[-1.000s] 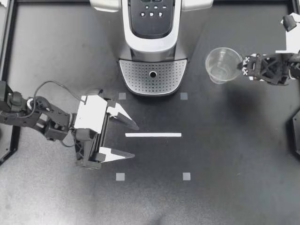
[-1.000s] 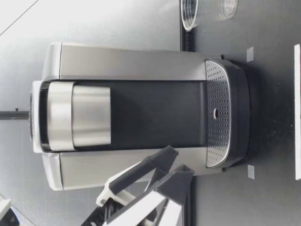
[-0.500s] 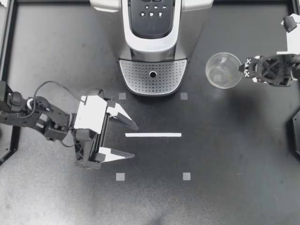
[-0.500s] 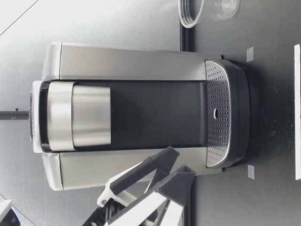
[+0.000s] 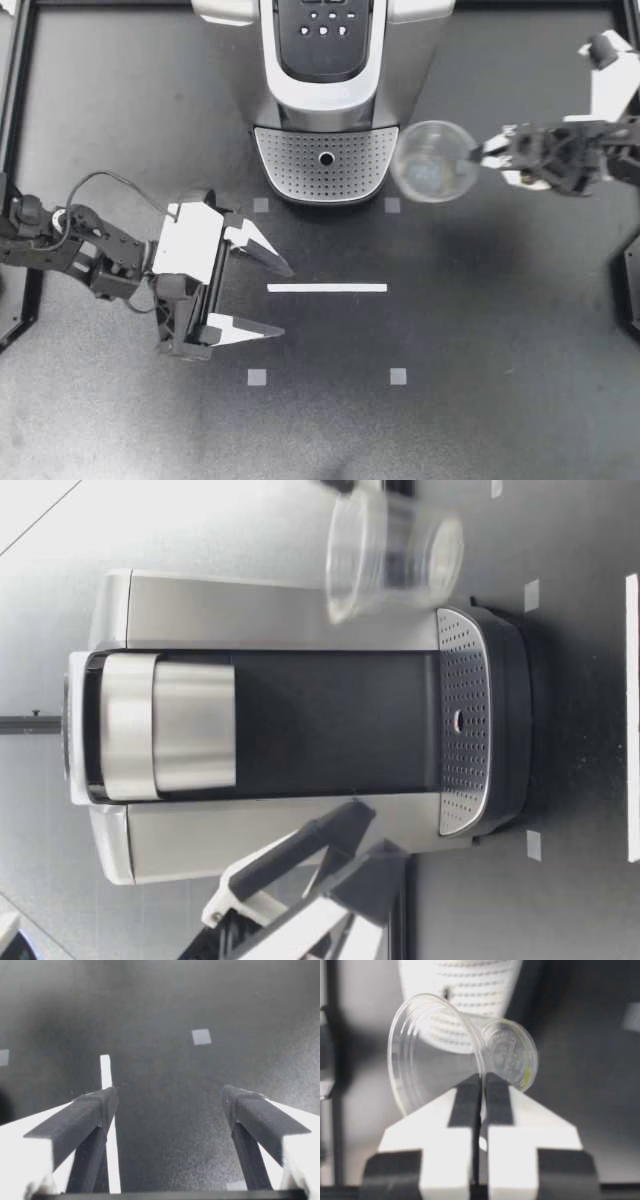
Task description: Place the coffee capsule inside the capsule container, then place the cup onto the center of the cup tray, then push the 'Hot Water' and 'Travel Mug' buttons.
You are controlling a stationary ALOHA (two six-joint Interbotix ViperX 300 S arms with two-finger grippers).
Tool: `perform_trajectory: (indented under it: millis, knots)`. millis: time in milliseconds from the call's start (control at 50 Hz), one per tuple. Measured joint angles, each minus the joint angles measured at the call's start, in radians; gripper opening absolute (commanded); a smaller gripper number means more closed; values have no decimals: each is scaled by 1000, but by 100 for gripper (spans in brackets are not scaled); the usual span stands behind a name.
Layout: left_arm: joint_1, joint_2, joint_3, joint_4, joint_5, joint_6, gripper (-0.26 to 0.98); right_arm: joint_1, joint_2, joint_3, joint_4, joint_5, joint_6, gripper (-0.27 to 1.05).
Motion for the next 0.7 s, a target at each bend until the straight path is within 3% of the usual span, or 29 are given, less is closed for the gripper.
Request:
perform_trajectory:
  millis: [240, 700]
  knots:
    - [0, -11, 12, 0, 0, 0, 76, 44, 152, -98, 0, -71, 9, 6]
    - [0, -17, 28, -2, -2, 0, 76, 46, 354, -256, -2, -124, 9, 6]
